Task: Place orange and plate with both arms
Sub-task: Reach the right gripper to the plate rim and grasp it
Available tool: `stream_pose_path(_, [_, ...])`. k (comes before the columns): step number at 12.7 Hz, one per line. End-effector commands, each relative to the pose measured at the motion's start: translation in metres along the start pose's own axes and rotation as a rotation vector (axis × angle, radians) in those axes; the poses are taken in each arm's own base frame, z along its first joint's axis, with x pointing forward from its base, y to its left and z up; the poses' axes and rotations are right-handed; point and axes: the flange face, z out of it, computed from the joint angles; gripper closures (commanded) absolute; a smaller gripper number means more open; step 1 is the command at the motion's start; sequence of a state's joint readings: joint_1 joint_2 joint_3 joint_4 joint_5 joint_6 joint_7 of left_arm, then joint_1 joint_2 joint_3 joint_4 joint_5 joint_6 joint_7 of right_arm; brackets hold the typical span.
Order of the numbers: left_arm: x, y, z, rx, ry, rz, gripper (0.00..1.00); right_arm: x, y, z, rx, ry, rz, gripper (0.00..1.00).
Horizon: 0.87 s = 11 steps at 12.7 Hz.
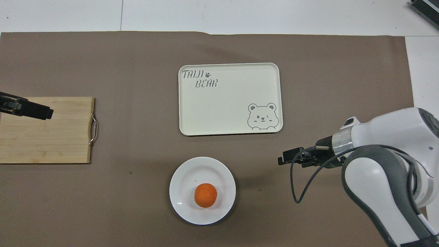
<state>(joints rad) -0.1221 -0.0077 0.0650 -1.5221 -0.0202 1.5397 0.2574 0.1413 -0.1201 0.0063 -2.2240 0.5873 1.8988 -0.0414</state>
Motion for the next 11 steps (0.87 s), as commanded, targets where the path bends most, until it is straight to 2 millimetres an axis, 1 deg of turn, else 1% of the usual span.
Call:
stream_pose_path(1, [-0.004,-0.005,-0.002,-0.007,-0.035,0.019,0.00,-0.003,0.007,0.030,0.101,-0.024,-0.036,0.00])
stream_pose_path(2, [-0.009,-0.012,-0.005,-0.023,-0.046,0.003,0.00,-0.002,0.009,0.041,0.112,-0.021,-0.041,0.00])
stream_pose_path(3, [-0.009,-0.013,-0.011,-0.028,-0.053,-0.002,0.00,-0.004,0.008,0.050,0.111,-0.016,-0.035,0.00])
stream_pose_path(4, [-0.011,-0.014,-0.013,-0.029,-0.062,-0.005,0.00,-0.006,0.006,0.056,0.124,-0.019,-0.032,0.00])
stream_pose_path(5, [-0.013,-0.013,-0.018,-0.023,-0.046,-0.007,0.00,-0.008,0.007,0.062,0.134,-0.025,-0.026,0.00])
stream_pose_path(6, [-0.016,-0.011,-0.023,-0.017,-0.030,-0.004,0.00,-0.010,-0.001,0.073,0.131,-0.027,-0.055,0.00])
stream_pose_path(8, [-0.020,-0.008,-0.025,-0.020,-0.042,-0.002,0.00,-0.011,0.003,0.087,0.177,-0.021,-0.084,0.00])
stream_pose_path(10, [-0.020,-0.009,-0.025,-0.018,-0.038,-0.005,0.00,-0.007,0.010,0.107,0.227,-0.013,-0.122,0.00])
stream_pose_path(11, [-0.020,-0.009,-0.025,-0.018,-0.038,-0.005,0.00,-0.007,0.007,0.122,0.238,-0.012,-0.135,0.00])
